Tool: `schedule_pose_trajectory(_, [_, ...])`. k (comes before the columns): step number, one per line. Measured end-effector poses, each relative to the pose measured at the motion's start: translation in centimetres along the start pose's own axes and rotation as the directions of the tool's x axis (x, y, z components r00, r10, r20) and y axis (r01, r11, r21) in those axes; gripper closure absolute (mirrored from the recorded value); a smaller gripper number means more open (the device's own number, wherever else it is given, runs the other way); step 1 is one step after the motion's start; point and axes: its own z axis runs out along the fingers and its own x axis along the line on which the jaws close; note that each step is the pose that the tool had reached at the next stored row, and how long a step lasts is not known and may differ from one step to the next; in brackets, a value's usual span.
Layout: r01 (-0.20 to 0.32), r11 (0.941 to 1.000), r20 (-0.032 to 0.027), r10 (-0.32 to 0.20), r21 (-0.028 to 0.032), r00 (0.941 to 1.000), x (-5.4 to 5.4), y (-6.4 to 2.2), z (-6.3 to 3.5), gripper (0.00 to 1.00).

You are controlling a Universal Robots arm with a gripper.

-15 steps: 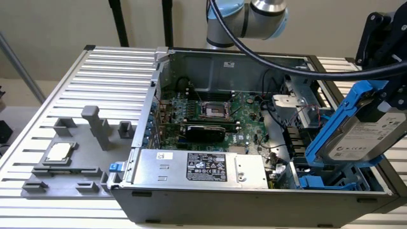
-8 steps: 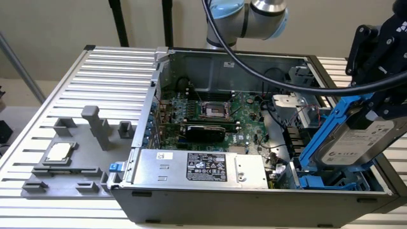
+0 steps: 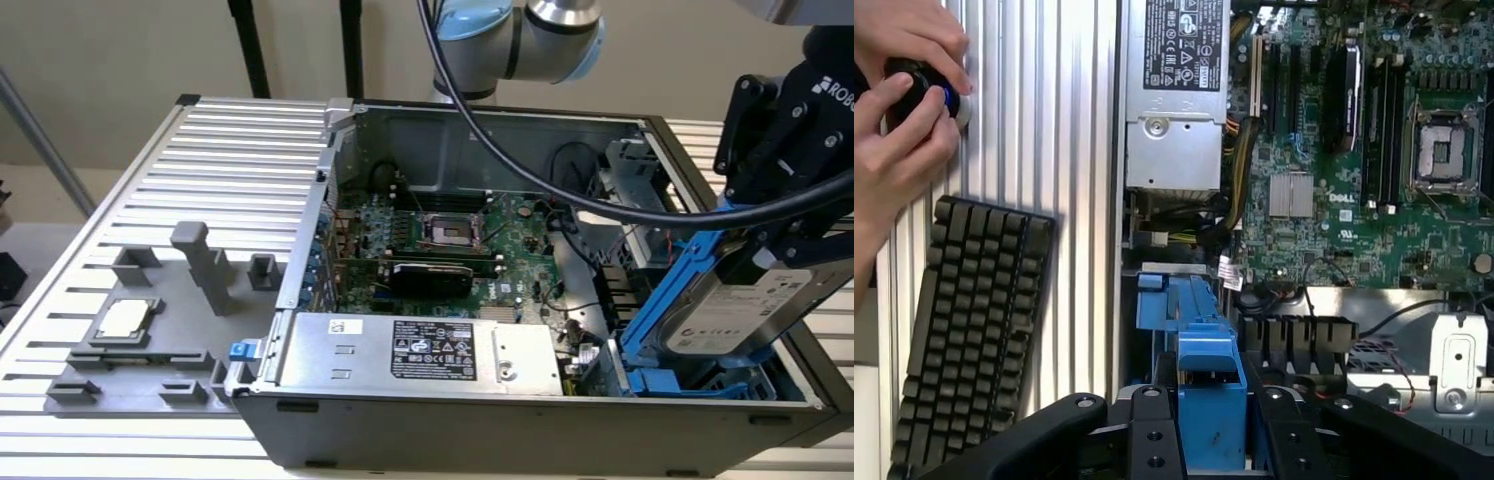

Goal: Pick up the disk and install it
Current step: 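Insert the disk into the insertion slot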

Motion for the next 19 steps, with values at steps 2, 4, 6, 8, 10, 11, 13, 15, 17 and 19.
schedule_pose_trajectory(2, [-0.003, 1.0, 0.0, 0.003, 0.0, 1.0, 0.0, -0.01, 0.2, 0.67])
schedule_pose_trajectory(4, [-0.004, 1.0, 0.0002, 0.004, -0.0001, 1.0, 0.0, -0.05, 0.41, 0.67])
schedule_pose_trajectory(6, [-0.005, 1.0, 0.0003, 0.005, -0.0005, 1.0, 0.0, -0.13, 0.59, 0.67])
schedule_pose_trajectory(8, [-0.006, 1.0, 0.0004, 0.006, -0.0009, 1.0, 0.0, -0.15, 0.78, 0.67])
schedule_pose_trajectory(10, [-0.007, 1.0, 0.0006, 0.007, -0.0014, 1.0, 0.0, -0.17, 1.0, 0.67])
schedule_pose_trajectory(11, [-0.007, 1.0, 0.0007, 0.007, -0.0017, 1.0, 0.0, -0.17, 1.08, 0.67])
schedule_pose_trajectory(13, [-0.008, 1.0, 0.0007, 0.008, -0.002, 1.0, 0.0, -0.18, 1.24, 0.67])
schedule_pose_trajectory(15, [-0.008, 1.0, 0.001, 0.008, -0.0021, 1.0, 0.0, -0.19, 1.42, 0.67])
schedule_pose_trajectory(17, [-0.008, 1.0, 0.0016, 0.008, -0.0021, 1.0, 0.0, -0.2, 1.62, 0.67])
schedule_pose_trajectory(19, [-0.008, 1.0, 0.002, 0.008, -0.0021, 1.0, 0.0, -0.21, 1.84, 0.67])
